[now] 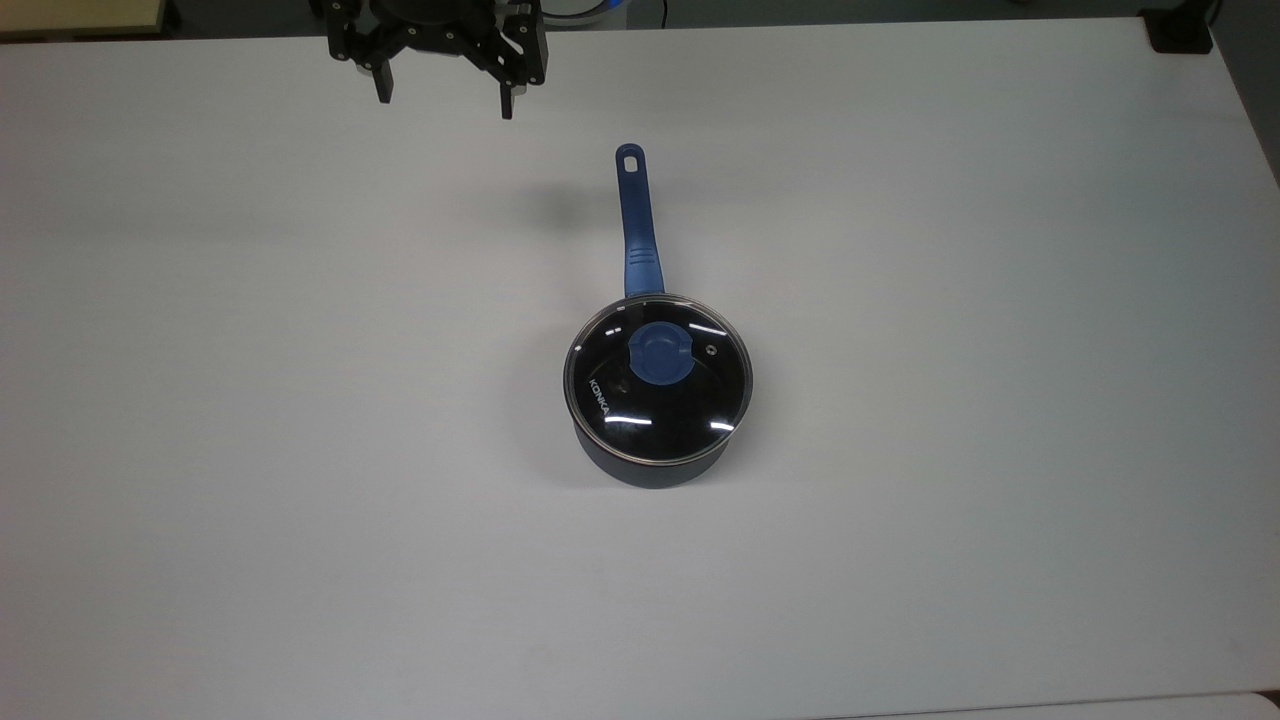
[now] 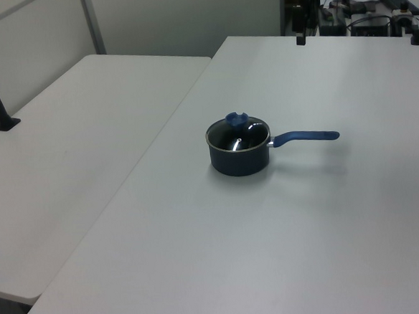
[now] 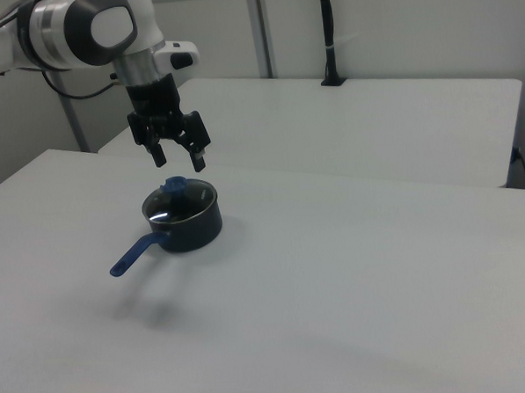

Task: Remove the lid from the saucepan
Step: 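Move the gripper over the saucepan and lower it toward the blue lid knob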

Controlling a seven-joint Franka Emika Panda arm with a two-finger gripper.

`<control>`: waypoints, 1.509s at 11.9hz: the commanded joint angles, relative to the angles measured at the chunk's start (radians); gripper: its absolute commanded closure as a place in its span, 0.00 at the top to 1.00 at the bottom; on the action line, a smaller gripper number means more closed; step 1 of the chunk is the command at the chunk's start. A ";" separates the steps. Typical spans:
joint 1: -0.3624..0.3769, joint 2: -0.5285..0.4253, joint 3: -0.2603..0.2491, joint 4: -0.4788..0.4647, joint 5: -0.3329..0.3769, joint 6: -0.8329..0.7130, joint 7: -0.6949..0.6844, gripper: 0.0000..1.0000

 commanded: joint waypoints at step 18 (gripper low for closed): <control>0.207 0.387 0.003 0.136 0.092 0.453 0.112 1.00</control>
